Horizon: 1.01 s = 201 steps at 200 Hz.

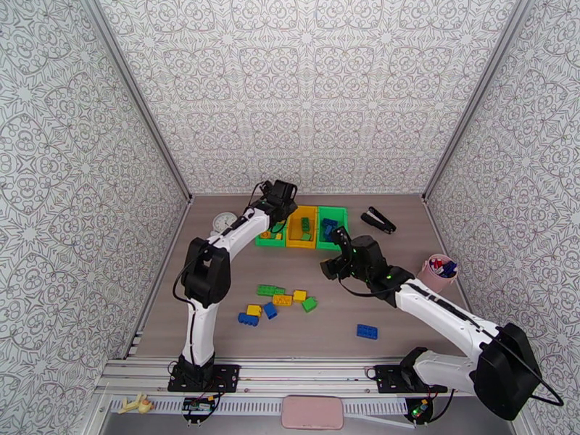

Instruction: Sort the legos into containers by color

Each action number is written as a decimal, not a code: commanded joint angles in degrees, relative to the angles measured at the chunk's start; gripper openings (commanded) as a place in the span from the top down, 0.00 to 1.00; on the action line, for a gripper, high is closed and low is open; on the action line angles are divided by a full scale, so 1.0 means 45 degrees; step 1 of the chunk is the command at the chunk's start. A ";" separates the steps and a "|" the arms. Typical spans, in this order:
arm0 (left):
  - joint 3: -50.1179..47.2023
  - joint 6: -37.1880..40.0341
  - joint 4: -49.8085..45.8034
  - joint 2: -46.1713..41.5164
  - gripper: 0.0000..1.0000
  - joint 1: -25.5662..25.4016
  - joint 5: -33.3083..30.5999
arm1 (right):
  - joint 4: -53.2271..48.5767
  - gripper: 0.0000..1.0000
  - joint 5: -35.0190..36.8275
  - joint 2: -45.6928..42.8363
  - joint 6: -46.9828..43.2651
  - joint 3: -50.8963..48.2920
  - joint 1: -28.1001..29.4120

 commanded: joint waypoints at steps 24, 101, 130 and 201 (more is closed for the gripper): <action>0.0529 0.2572 -0.0189 0.0348 0.86 -0.0353 0.1057 | 0.0748 0.12 0.0577 -0.0503 0.0808 -0.0405 -0.0189; 0.0706 0.2548 -0.0391 0.0797 0.58 -0.0380 0.1955 | 0.0291 0.10 0.0514 -0.0760 0.1341 -0.0459 -0.0192; -0.0122 0.2771 -0.0090 -0.0081 0.45 -0.0376 0.1623 | -0.0260 0.10 0.0511 -0.0493 0.1542 -0.0192 -0.0189; -0.4990 0.2627 0.0966 -0.4056 0.02 0.0447 0.0776 | -0.2381 0.09 0.0519 0.1437 0.2366 0.1266 0.1139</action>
